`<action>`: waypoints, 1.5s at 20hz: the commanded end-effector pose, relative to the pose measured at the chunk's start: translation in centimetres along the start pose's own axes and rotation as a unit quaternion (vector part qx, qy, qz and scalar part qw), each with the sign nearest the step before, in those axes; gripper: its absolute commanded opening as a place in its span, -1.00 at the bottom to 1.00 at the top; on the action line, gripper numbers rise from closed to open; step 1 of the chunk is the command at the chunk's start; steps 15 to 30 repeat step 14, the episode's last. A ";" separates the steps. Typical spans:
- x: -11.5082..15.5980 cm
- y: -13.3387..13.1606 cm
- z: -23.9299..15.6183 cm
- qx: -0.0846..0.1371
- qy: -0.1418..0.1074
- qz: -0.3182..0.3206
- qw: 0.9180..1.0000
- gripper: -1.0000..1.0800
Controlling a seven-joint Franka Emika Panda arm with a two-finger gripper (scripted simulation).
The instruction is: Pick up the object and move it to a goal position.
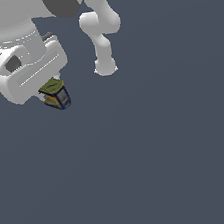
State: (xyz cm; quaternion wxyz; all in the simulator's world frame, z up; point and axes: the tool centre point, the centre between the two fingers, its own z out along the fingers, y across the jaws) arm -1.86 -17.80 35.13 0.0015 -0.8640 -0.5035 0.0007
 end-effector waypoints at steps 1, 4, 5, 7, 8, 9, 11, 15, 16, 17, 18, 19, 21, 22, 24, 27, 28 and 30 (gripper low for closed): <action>-0.2 0.6 -1.5 -0.002 0.000 0.000 1.000 -1.00; -0.4 1.1 -2.6 -0.002 0.000 0.000 1.000 -1.00; -0.4 1.2 -2.9 -0.002 0.000 0.000 1.000 -1.00; -0.5 1.4 -3.4 -0.002 0.000 0.000 1.000 -1.00; -0.5 1.5 -3.6 -0.002 0.000 0.000 1.000 -1.00; -0.5 1.6 -3.7 -0.002 0.000 0.000 1.000 -1.00; -0.5 1.7 -3.9 -0.002 0.000 0.000 1.000 -1.00; -0.5 1.8 -4.0 -0.002 0.000 0.000 1.000 -1.00; -0.5 1.8 -4.0 -0.002 0.000 0.000 1.000 -1.00; -0.5 1.8 -4.0 -0.002 0.000 0.000 1.000 -1.00; -0.5 1.8 -4.0 -0.002 0.000 0.000 1.000 -1.00; -0.5 1.8 -4.0 -0.002 0.000 0.000 1.000 -1.00; -0.5 1.8 -4.0 -0.002 0.000 0.000 1.000 -1.00; -0.5 1.8 -4.0 -0.002 0.000 0.000 1.000 -1.00; -0.5 1.8 -4.0 -0.002 0.000 0.000 1.000 -1.00; -0.5 1.8 -4.0 -0.002 0.000 0.000 1.000 -1.00; -0.5 1.8 -4.0 -0.002 0.000 0.000 1.000 -1.00; -0.5 1.8 -4.0 -0.002 0.000 0.000 1.000 -1.00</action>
